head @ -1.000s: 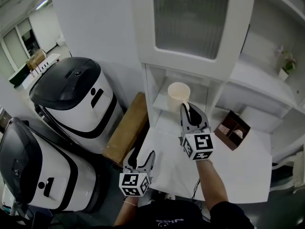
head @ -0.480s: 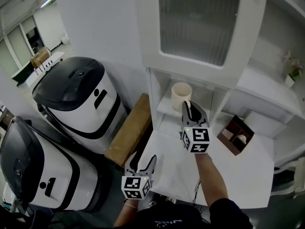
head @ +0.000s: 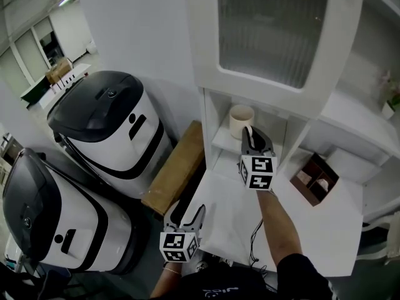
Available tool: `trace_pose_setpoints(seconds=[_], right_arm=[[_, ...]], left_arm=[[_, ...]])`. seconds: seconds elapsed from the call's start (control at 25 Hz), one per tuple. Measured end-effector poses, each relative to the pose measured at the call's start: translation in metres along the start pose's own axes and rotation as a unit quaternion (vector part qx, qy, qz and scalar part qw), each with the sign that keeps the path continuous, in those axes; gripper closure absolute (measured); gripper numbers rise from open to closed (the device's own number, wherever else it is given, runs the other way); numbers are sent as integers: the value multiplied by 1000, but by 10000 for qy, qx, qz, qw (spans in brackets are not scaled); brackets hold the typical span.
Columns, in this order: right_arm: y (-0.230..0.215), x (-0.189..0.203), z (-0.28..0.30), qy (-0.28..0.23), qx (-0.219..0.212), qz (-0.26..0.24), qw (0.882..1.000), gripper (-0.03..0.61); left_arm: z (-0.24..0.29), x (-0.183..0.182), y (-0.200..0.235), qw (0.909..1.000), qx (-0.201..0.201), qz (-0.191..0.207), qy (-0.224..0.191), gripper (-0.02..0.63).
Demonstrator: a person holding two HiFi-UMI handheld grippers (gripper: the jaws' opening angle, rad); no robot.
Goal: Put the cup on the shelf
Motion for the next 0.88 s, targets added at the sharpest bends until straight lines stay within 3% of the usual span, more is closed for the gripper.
trace_pose_setpoints(seconds=[0.44,0.88], right_arm=[[-4,12,16,360,78,189,9991,531],[-5,14,10,571,236,59,9981,518]], left_arm=[[-5,-3,12,9996,-257,-12,-74,314],[-7,-3,8,9999,-59,-55,-108,314]])
Point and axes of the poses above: the fingertips, and each gripper's own axes: z forward along the fingers, y to its left, x out of its underside, the point moved 7 cm from there along -z, backward along the fingers, and after that the axes turned 13 degrees about -y, right-handed, at the moved point
